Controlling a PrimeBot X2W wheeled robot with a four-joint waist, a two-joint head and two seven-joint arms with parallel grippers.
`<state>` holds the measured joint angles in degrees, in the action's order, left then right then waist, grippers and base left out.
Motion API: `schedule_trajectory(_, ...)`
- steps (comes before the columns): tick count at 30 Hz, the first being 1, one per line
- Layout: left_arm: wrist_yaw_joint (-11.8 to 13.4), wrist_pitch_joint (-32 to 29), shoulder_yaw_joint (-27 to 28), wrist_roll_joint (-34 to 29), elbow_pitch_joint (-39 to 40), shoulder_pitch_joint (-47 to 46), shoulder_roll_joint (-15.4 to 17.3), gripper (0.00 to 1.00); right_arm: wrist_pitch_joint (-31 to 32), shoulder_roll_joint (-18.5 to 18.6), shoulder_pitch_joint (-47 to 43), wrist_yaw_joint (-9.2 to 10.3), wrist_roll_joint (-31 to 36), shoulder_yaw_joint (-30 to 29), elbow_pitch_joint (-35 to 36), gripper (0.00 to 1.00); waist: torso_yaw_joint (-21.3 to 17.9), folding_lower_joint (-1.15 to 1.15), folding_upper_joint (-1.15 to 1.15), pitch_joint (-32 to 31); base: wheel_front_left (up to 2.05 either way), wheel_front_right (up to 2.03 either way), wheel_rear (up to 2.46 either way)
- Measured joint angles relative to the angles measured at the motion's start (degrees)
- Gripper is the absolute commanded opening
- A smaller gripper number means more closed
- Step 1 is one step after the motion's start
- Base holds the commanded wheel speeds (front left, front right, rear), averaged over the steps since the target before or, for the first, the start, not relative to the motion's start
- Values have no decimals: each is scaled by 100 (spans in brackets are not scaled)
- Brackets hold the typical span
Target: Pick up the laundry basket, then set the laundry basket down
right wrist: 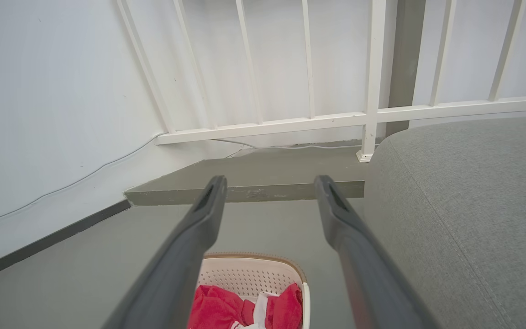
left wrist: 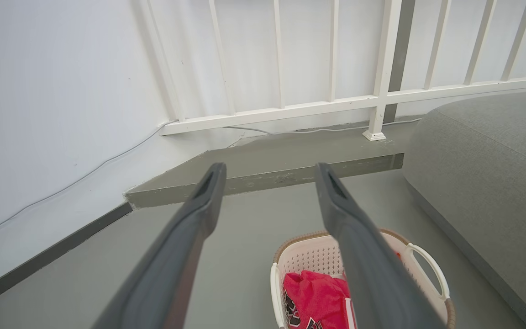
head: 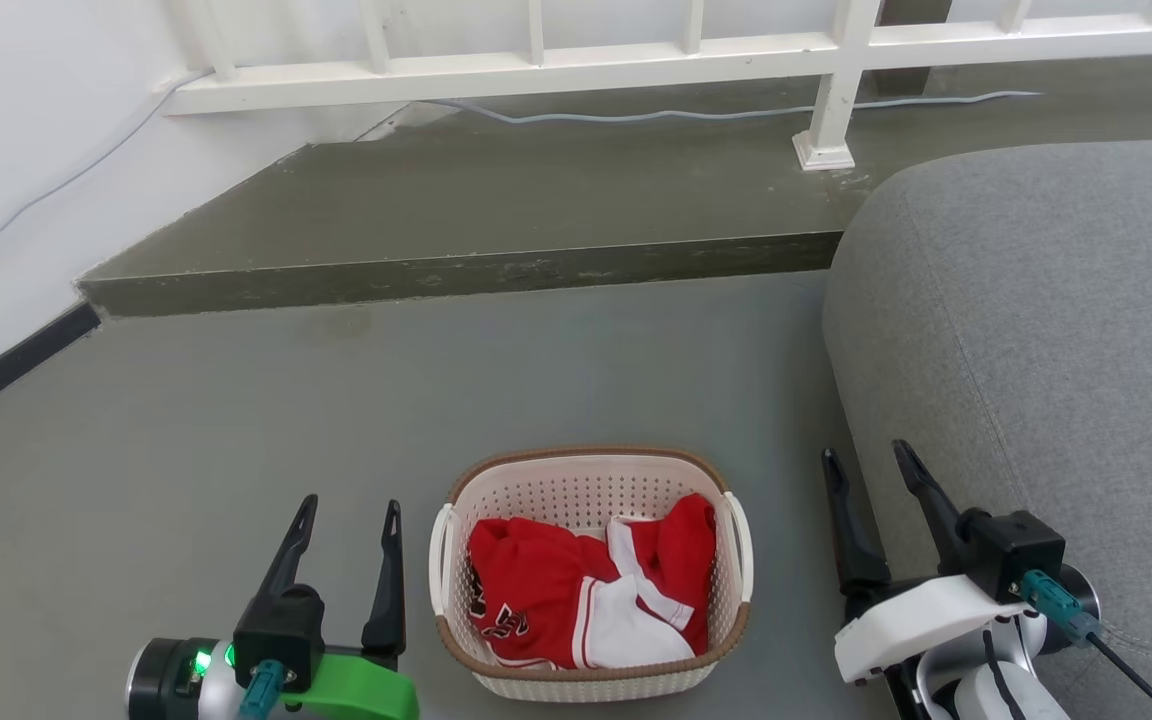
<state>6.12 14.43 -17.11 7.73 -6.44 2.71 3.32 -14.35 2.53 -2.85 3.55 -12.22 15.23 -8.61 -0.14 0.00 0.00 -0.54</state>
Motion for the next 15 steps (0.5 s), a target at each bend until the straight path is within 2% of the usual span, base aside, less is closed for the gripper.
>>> schedule_trajectory(15, -2, 0, 10, 0, -3, -1, -9, 100, 0, -1, -1, 0, 0, -11, 10, 100, 2, 0, 0, -7, 0, 0, 0)
